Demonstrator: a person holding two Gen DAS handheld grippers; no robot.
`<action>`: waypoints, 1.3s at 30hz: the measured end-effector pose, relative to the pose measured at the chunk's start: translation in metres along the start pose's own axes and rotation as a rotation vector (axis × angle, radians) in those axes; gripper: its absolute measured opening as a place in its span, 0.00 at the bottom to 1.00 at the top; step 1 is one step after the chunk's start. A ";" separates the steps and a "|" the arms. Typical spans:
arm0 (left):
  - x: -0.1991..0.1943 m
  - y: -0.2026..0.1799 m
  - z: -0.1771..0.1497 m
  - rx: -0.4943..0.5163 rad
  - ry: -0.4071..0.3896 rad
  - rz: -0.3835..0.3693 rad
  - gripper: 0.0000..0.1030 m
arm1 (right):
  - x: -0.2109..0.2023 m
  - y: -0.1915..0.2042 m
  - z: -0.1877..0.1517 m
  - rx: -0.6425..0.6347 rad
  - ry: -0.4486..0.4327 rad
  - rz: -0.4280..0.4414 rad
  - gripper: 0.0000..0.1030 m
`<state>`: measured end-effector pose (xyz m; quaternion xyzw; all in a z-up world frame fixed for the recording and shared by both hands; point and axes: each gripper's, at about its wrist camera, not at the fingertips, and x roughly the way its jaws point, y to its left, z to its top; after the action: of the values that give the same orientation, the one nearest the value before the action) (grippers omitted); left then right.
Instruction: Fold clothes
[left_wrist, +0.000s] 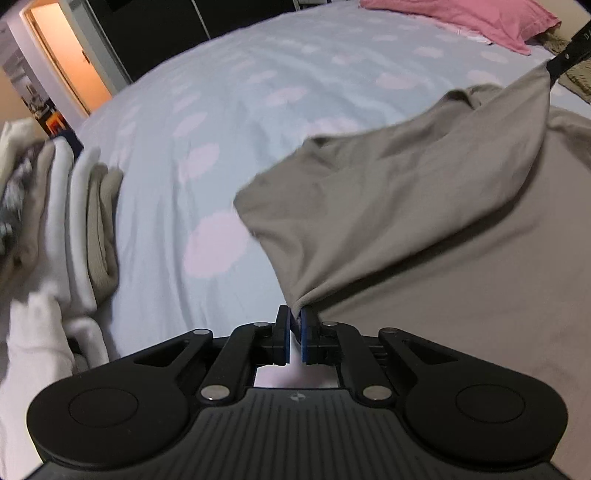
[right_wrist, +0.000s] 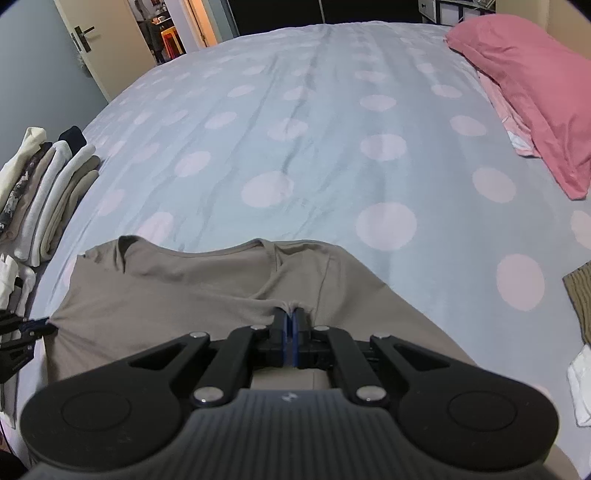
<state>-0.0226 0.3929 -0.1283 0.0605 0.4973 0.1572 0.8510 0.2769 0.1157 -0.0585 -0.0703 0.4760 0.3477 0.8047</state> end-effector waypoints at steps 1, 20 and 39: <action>0.001 -0.001 -0.001 0.007 -0.003 -0.004 0.03 | 0.004 0.001 0.000 -0.004 0.008 0.005 0.03; 0.020 0.093 0.057 -0.418 -0.073 -0.158 0.45 | 0.008 -0.030 -0.005 0.002 -0.081 0.040 0.23; 0.070 0.081 0.055 -0.458 -0.026 -0.191 0.02 | 0.036 -0.039 -0.057 -0.358 -0.066 0.146 0.33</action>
<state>0.0400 0.4958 -0.1380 -0.1794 0.4411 0.1838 0.8599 0.2718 0.0789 -0.1269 -0.1661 0.3837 0.4864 0.7672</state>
